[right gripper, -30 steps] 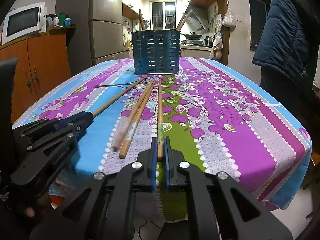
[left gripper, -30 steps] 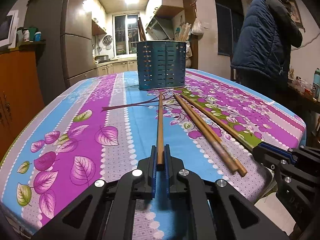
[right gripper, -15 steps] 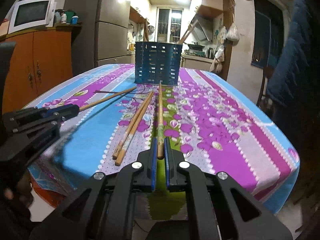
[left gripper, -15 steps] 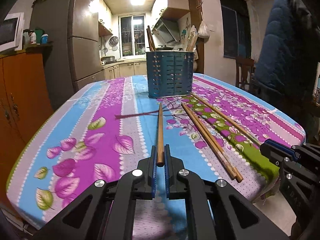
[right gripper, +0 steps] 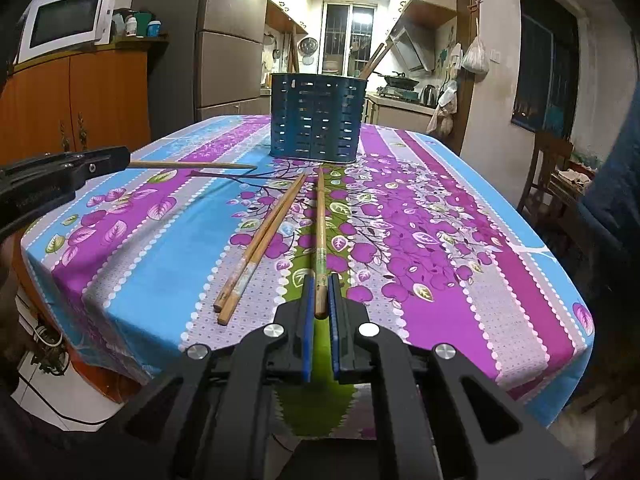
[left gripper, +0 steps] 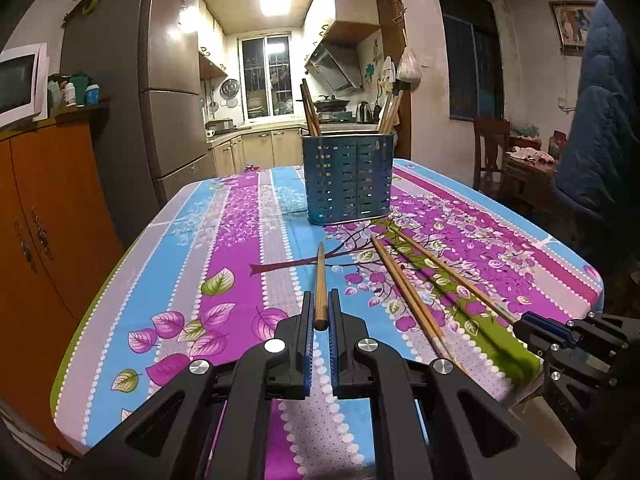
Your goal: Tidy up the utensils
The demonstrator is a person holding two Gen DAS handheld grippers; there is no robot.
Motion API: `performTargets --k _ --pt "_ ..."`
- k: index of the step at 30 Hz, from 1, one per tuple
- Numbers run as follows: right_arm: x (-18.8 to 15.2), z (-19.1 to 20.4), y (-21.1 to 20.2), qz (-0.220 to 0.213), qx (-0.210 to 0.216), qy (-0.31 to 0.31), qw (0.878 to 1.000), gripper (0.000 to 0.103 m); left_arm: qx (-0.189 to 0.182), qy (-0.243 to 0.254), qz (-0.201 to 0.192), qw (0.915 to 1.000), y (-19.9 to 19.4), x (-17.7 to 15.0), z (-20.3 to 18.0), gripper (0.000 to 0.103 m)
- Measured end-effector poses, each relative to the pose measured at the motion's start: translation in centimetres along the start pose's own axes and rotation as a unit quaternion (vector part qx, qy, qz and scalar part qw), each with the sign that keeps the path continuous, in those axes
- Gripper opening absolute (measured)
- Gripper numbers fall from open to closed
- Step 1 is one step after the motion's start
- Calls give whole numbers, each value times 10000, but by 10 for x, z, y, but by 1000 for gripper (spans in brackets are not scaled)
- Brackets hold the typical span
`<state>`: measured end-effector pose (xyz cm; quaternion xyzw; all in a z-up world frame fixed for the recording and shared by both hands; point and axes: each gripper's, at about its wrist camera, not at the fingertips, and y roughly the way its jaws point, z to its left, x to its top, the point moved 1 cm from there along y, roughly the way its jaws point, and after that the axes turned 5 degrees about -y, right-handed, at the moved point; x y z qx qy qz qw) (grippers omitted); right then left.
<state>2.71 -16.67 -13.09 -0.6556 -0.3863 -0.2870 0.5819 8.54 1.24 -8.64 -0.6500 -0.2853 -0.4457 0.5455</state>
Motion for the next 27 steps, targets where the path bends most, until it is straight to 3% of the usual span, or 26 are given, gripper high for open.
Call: performTargets --k 13,20,27 --pt "11 -7 7 121 50 -59 9999 5 166 23 -236 9996 -5 21 8 8" --pt "6 -3 18 154 32 -101 9998 5 38 148 -251 9996 4 0 1 8" --pt "2 -7 28 240 8 -70 9997 5 398 458 -36 9982 30 -37 -9 8"
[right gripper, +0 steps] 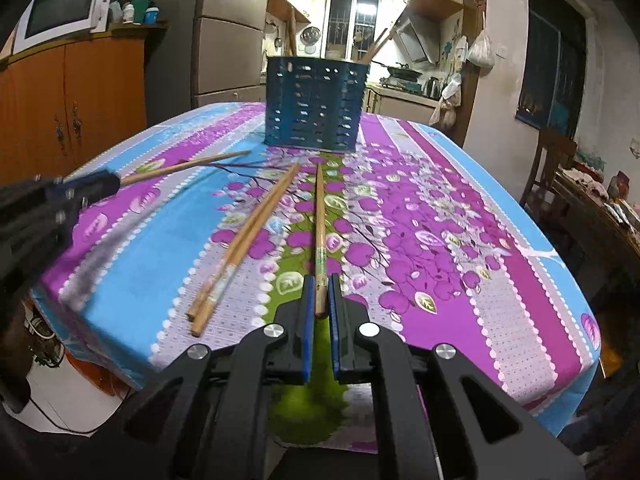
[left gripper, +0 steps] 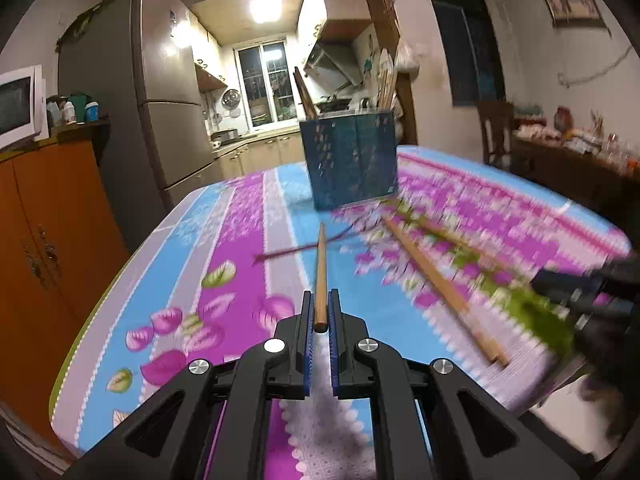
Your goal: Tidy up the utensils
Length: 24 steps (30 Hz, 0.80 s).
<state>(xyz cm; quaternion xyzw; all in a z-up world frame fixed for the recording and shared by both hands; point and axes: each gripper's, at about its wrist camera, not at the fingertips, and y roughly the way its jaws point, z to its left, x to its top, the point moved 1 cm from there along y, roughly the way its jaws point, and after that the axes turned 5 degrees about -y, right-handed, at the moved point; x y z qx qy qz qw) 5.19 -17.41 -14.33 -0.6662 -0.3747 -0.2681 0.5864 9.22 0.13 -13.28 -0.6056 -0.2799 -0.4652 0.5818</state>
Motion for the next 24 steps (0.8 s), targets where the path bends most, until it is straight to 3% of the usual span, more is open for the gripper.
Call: performTargets --k 4,6,9,11,14,17,24 --pt "-7 -6 7 29 15 9 10000 6 171 -37 257 9995 13 -19 5 13" --pt "-7 -8 -1 -37 -24 -21 10000 7 261 -100 273 9992 9 -21 10 28" --pt "-4 -6 -21 -332 136 -116 9993 11 469 -317 -53 9984 -17 -16 29 35" --pt "2 2 -29 -480 491 -234 9974 11 645 -424 -357 9964 -36 -8 41 38" --pt "12 16 -22 -445 868 -331 9947 11 607 -591 -444 9954 -45 4 46 39" --pt "16 35 -12 -421 953 -692 9922 11 478 -687 -471 9954 -46 11 42 39" --pt "12 53 3 -218 297 -1329 9904 10 372 -714 -338 9962 -40 9 41 40"
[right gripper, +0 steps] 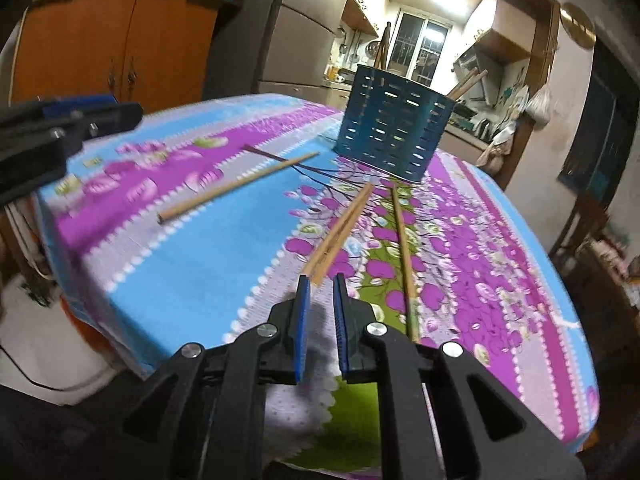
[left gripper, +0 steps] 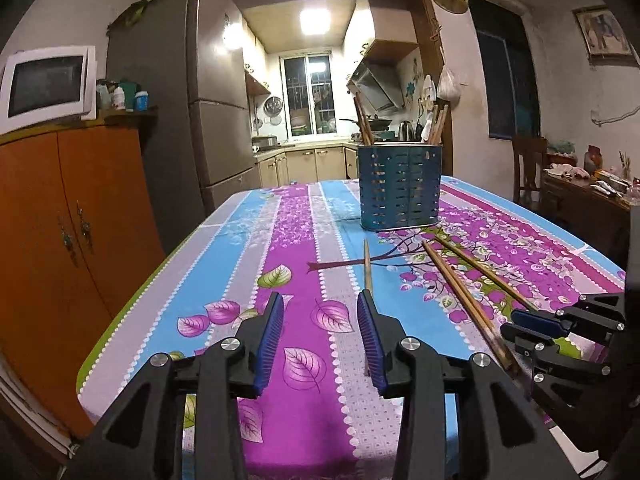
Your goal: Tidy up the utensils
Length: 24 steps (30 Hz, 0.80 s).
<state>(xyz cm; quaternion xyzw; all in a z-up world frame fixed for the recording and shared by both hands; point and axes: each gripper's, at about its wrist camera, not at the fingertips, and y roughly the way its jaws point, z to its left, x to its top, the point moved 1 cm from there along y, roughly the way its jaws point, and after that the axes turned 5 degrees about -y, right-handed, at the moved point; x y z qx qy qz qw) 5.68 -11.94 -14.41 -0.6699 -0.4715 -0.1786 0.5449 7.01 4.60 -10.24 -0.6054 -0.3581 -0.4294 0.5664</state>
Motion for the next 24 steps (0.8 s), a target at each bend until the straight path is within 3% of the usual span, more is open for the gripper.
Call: performTargets --k 10,12,14,19,24 --pt "15 27 16 217 -494 -1157 9918 9 92 -141 205 9996 6 -6 14 45" --pt "19 31 17 197 -428 -1275 9907 9 107 -155 253 9995 7 -8 14 47" --pt "22 33 16 160 -237 -1291 9912 9 117 -137 306 9994 9 -10 14 47" --pt "11 19 19 387 -380 -1152 9919 9 82 -35 283 9996 8 -11 9 48" --pt "2 -12 8 472 -361 -455 9972 9 13 -24 304 9995 11 -10 6 49"
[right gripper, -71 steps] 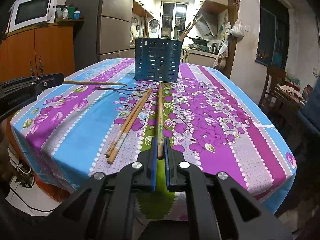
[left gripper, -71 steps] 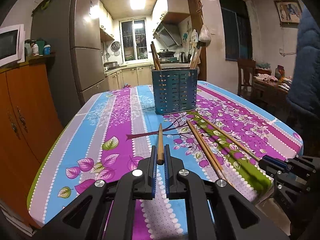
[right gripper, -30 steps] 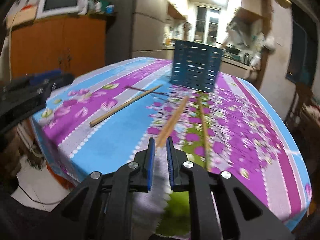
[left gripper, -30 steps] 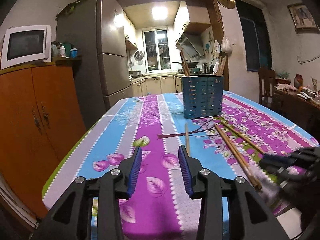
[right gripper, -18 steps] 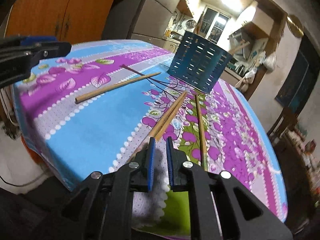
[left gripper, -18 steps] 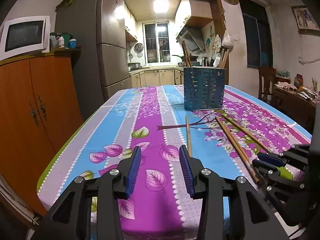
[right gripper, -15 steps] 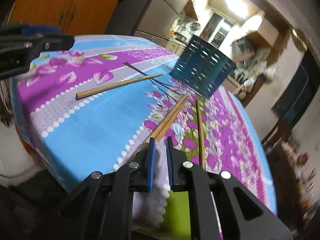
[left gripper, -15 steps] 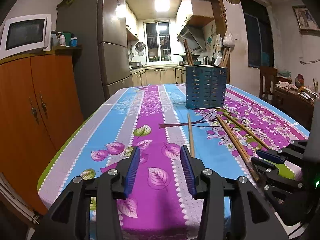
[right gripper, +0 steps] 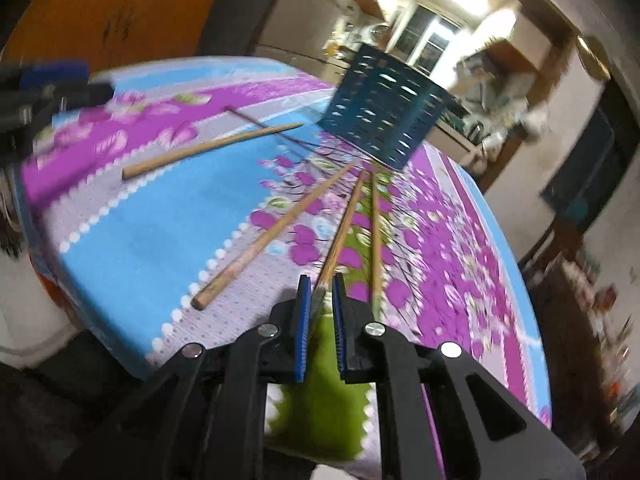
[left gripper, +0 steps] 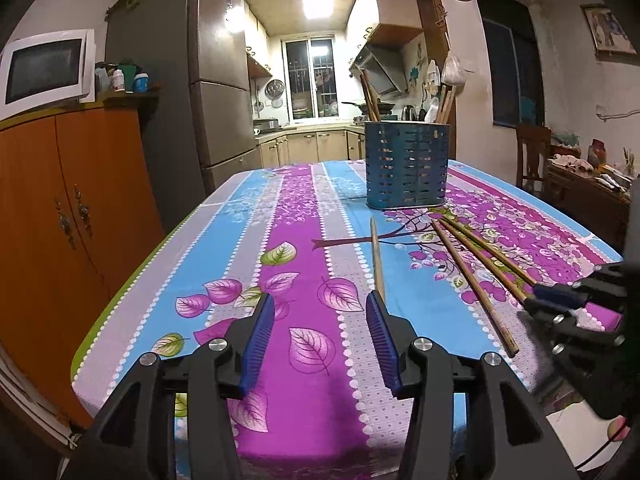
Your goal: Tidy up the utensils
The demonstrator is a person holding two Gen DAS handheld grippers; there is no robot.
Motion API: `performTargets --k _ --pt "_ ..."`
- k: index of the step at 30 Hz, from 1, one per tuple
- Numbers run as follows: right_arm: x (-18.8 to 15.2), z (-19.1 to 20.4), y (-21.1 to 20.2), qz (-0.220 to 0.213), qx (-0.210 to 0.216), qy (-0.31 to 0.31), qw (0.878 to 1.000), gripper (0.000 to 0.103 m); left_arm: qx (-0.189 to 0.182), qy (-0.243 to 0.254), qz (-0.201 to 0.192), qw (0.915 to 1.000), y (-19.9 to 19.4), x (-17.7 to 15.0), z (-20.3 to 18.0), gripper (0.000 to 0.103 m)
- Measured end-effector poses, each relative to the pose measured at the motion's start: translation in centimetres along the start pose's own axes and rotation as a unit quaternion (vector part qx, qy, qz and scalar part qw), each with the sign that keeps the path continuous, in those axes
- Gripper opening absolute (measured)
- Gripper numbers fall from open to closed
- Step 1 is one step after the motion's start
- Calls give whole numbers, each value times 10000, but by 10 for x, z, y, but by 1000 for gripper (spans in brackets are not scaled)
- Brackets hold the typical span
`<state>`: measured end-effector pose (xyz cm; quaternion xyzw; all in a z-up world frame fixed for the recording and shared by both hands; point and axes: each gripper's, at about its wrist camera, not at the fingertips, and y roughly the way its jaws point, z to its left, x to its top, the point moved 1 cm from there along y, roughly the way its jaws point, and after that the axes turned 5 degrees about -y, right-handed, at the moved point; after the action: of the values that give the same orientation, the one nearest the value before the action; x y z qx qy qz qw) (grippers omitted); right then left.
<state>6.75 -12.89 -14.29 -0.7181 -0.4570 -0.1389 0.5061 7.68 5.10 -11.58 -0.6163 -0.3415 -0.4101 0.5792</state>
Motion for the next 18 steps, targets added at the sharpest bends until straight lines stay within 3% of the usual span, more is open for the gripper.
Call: performTargets --k 4,8,10,13,15,18 --pt "6 11 -9 -278 96 -110 9995 9 -62 38 13 10000 1 1 -5 49" --pt "12 30 1 -196 188 -419 9988 9 -114 106 -57 9999 -3 4 -10 49" --pt "16 33 -10 -410 322 -469 9975 9 -92 126 -80 9998 -4 6 -11 50" --pt "17 11 -24 -579 161 -21 9982 9 -131 254 -3 9996 -2 4 -10 50" --pt "11 -14 -30 -531 20 382 9979 10 -229 426 122 9988 1 0 -12 50" --pt "-8 -32 -36 -389 -104 509 9979 10 -442 836 355 9949 7 -11 -20 50"
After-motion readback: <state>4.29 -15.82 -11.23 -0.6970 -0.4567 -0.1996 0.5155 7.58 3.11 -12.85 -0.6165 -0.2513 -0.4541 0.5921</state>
